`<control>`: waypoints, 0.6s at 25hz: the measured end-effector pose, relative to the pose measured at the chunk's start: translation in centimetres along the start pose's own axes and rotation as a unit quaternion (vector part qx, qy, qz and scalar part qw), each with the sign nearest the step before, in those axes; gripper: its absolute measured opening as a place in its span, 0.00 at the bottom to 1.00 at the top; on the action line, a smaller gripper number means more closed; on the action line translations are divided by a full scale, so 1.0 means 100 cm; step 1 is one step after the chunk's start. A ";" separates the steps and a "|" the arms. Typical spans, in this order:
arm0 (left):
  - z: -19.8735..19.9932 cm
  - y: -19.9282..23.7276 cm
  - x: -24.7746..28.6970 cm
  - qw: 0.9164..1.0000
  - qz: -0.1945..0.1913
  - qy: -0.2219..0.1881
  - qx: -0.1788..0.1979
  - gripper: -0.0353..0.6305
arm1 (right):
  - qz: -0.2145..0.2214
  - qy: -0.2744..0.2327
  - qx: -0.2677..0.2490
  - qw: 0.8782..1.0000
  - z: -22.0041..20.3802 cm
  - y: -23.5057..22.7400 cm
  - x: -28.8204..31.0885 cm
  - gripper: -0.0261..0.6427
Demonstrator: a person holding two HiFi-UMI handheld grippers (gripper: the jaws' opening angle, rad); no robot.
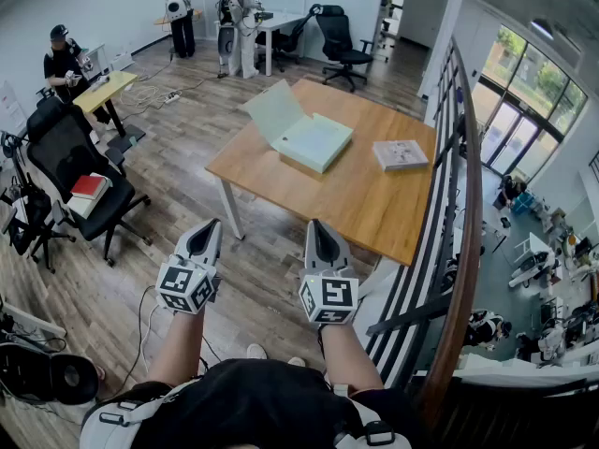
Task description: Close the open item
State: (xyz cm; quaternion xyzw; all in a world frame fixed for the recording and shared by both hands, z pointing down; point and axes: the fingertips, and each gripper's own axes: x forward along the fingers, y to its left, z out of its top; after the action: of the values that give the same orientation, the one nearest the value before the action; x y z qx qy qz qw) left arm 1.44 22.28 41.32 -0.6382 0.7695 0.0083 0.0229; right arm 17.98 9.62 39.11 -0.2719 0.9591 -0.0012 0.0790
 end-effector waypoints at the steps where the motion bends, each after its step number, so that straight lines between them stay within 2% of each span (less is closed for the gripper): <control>1: 0.000 0.002 -0.001 1.000 -0.001 0.002 -0.004 0.05 | 0.000 0.004 -0.002 1.000 0.000 0.002 0.001 0.05; 5: -0.003 0.010 -0.003 1.000 -0.003 0.010 -0.014 0.05 | 0.000 0.020 -0.012 1.000 -0.002 0.012 0.006 0.05; 15: -0.018 0.038 0.006 0.999 -0.019 0.015 -0.033 0.05 | -0.010 0.017 0.002 1.000 -0.006 0.029 0.027 0.05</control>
State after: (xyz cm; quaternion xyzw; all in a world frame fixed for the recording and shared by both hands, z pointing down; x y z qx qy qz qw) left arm -2.42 22.36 43.01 -0.6532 0.7567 0.0239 -0.0094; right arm 14.12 10.67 39.20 -0.2812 0.9575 -0.0089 0.0634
